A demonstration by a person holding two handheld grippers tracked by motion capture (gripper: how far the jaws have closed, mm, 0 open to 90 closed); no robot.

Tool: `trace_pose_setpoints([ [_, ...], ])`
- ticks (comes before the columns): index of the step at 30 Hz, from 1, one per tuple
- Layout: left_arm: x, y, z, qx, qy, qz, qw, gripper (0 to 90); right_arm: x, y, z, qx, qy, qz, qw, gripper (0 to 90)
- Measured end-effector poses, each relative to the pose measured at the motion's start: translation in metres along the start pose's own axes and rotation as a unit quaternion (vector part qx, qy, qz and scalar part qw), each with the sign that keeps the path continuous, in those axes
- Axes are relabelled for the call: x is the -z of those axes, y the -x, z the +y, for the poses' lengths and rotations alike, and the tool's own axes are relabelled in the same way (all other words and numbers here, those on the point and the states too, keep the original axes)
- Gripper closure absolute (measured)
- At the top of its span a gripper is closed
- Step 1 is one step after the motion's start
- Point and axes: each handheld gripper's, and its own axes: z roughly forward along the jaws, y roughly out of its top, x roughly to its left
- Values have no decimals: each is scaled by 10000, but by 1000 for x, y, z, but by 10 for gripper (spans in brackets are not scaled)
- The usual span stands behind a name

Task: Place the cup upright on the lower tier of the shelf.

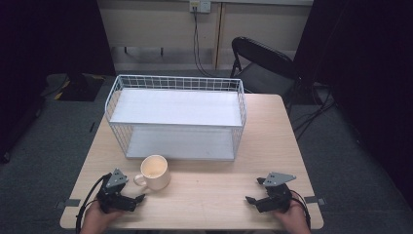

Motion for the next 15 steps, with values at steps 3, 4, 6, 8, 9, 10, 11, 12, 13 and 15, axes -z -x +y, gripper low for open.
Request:
trace_pose_setpoints([
  [3,0,0,0,2,5,0,10000,0,0,0,0,7,-3,3,10000,154],
  [4,0,0,0,1,-1,-4,10000,0,0,0,0,-1,0,0,10000,154],
  [6,0,0,1,0,-28,-4,10000,1,0,0,0,6,-3,3,10000,154],
  [8,2,0,2,-7,-87,15,10000,17,0,0,0,0,0,0,10000,154],
  [9,3,-1,2,4,-81,6,10000,40,0,0,0,0,0,0,10000,154],
  [10,5,-1,2,-21,-44,-16,10000,77,0,0,0,-3,1,0,10000,154],
  [11,5,-1,2,-21,-44,-16,10000,131,0,0,0,-3,1,0,10000,154],
  [12,7,-1,2,-42,-38,-63,10000,181,0,0,0,-2,1,1,10000,154],
  [13,7,-1,2,-42,-38,-63,10000,181,0,0,0,-2,1,1,10000,154],
  [15,8,1,3,-99,-100,-88,9999,179,0,0,0,-2,0,0,10000,154],
])
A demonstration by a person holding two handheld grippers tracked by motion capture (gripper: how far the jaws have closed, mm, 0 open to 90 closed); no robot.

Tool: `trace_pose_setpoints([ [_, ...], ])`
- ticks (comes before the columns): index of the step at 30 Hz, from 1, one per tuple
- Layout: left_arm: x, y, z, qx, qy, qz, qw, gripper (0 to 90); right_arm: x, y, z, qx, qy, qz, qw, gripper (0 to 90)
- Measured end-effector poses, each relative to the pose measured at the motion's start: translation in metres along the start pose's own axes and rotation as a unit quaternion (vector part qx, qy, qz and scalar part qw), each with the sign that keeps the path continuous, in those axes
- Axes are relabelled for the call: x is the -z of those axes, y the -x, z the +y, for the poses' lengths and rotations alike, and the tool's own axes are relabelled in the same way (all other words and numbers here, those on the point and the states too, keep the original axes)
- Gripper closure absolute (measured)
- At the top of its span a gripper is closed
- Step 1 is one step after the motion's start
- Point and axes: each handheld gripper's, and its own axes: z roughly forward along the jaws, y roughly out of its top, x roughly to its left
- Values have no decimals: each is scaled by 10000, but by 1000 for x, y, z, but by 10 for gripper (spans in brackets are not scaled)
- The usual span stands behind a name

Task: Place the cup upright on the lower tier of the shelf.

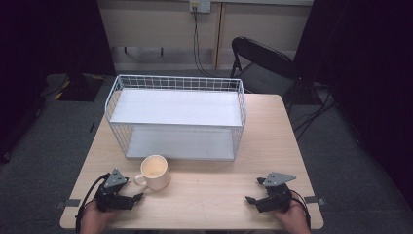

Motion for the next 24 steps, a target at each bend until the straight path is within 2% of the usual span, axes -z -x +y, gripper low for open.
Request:
trace_pose_setpoints([
  [1,0,1,1,-66,-2,-9,10000,195,0,0,0,0,1,1,10000,154],
  [4,1,3,3,-59,25,-80,9999,203,0,0,0,0,1,0,10000,154],
  [5,3,5,5,-134,60,-94,9998,204,0,0,0,1,0,0,10000,154],
  [12,6,8,10,-189,183,-144,9995,222,0,0,0,2,0,-1,10000,154],
  [16,9,8,11,-103,250,-93,9996,232,0,0,0,1,1,0,10000,154],
  [24,13,4,13,20,435,-168,9989,250,0,0,0,-1,1,-1,10000,154],
])
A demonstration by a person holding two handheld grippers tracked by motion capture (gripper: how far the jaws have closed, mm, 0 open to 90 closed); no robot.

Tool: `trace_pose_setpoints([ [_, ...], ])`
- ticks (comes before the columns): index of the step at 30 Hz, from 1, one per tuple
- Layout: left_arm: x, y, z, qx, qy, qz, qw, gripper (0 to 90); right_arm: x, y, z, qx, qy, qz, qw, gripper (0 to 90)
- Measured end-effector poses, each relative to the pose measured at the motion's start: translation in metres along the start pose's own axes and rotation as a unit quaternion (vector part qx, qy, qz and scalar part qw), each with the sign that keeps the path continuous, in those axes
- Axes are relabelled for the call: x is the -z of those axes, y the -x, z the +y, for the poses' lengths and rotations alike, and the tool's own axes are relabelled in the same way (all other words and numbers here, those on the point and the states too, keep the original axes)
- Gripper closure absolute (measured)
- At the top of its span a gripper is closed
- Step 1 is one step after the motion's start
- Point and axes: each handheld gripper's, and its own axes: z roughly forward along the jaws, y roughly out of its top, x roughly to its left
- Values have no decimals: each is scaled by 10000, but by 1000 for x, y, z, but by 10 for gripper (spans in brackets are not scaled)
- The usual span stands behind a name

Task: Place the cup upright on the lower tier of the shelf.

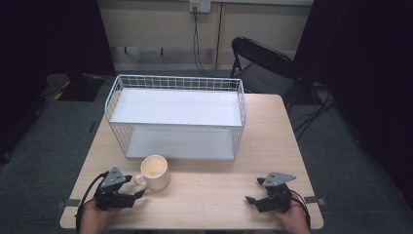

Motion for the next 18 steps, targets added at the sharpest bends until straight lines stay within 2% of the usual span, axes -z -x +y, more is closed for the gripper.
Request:
trace_pose_setpoints([
  [5,1,-1,2,13,71,-5,10000,255,0,0,0,1,-1,0,10000,154],
  [11,2,-3,4,-23,34,37,10000,273,0,0,0,-2,1,1,10000,154],
  [18,4,-5,6,40,119,61,9999,278,0,0,0,-1,1,0,10000,155],
])
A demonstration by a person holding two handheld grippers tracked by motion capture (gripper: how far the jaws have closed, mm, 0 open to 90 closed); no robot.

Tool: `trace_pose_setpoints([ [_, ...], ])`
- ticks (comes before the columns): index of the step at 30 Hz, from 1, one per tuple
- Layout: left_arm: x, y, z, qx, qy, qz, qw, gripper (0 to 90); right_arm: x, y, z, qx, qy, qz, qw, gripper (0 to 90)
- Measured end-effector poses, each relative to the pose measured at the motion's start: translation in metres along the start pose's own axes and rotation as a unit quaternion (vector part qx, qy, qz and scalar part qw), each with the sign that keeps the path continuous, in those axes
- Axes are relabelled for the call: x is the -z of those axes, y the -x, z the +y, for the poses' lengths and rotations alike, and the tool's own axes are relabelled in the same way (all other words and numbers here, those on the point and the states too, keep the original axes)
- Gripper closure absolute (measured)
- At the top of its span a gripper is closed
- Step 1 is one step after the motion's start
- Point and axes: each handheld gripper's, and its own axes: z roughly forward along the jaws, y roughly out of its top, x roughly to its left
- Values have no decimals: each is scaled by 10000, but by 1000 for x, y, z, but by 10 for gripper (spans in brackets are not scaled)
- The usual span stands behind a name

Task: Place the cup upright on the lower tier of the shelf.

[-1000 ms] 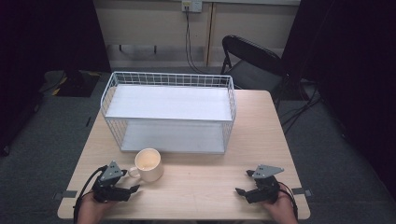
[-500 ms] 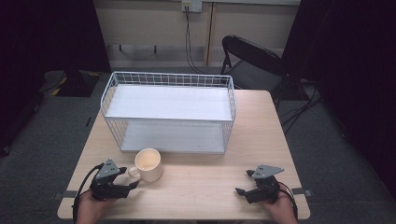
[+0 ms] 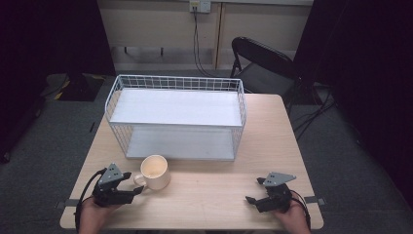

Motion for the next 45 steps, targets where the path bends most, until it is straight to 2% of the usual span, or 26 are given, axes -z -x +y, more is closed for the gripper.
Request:
trace_pose_setpoints([
  [6,0,0,1,-72,-39,-14,10000,316,0,0,0,0,1,2,10000,154],
  [15,2,-1,1,53,-3,-9,10000,338,0,0,0,-1,0,0,10000,155],
  [17,3,-1,2,105,82,-34,9999,339,0,0,0,0,0,-1,10000,155],
  [23,3,-1,3,14,98,-16,9999,365,0,0,0,0,0,-1,10000,155],
  [26,4,0,4,49,126,-49,9999,376,0,0,0,-1,0,-1,10000,155],
  [30,4,0,4,30,179,-50,9998,415,0,0,0,0,0,-1,10000,155],
  [31,5,0,4,-50,194,-55,9998,448,0,0,0,-1,0,-1,10000,155],
  [40,5,0,7,-12,235,-123,9996,467,0,0,0,0,0,0,10000,155],
  [41,5,1,7,-44,246,-173,9995,511,0,0,0,-1,0,-1,10000,155],
  [45,5,1,8,-1,292,-243,9993,559,0,0,0,0,1,-1,10000,155],
])
